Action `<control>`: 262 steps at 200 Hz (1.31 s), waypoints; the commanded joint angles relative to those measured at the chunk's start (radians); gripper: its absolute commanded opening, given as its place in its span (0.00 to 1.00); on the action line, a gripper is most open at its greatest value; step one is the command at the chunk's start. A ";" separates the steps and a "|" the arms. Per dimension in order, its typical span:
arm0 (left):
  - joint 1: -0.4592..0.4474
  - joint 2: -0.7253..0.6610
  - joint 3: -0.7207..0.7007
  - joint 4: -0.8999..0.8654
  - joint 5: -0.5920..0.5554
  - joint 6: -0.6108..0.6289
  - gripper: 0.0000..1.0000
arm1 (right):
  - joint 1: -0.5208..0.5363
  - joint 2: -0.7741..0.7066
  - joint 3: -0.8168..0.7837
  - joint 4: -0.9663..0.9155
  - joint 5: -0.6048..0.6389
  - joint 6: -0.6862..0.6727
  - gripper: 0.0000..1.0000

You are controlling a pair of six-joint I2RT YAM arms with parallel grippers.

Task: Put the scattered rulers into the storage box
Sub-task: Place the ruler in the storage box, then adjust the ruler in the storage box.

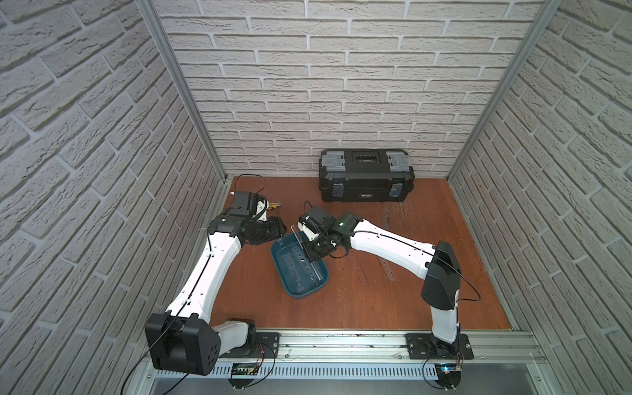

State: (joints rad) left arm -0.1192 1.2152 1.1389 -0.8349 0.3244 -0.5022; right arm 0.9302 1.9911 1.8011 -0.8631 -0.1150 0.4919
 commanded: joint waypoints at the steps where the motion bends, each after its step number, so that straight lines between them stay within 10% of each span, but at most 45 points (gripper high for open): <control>1: 0.028 -0.040 -0.026 -0.009 0.029 0.001 0.65 | 0.022 0.044 0.031 0.019 -0.012 0.020 0.02; 60: 0.043 -0.044 -0.039 -0.006 0.045 0.004 0.66 | 0.037 0.092 0.049 0.014 -0.015 0.011 0.06; 125: 0.026 0.014 0.026 -0.020 0.038 0.017 0.66 | 0.035 -0.021 -0.024 0.040 0.048 -0.011 0.45; 262: -0.304 0.395 0.347 -0.033 -0.050 0.011 0.64 | -0.132 -0.457 -0.475 0.088 0.129 -0.009 0.39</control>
State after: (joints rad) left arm -0.3836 1.5639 1.4490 -0.8753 0.2882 -0.4908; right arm 0.7891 1.5833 1.3808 -0.7967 0.0177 0.4900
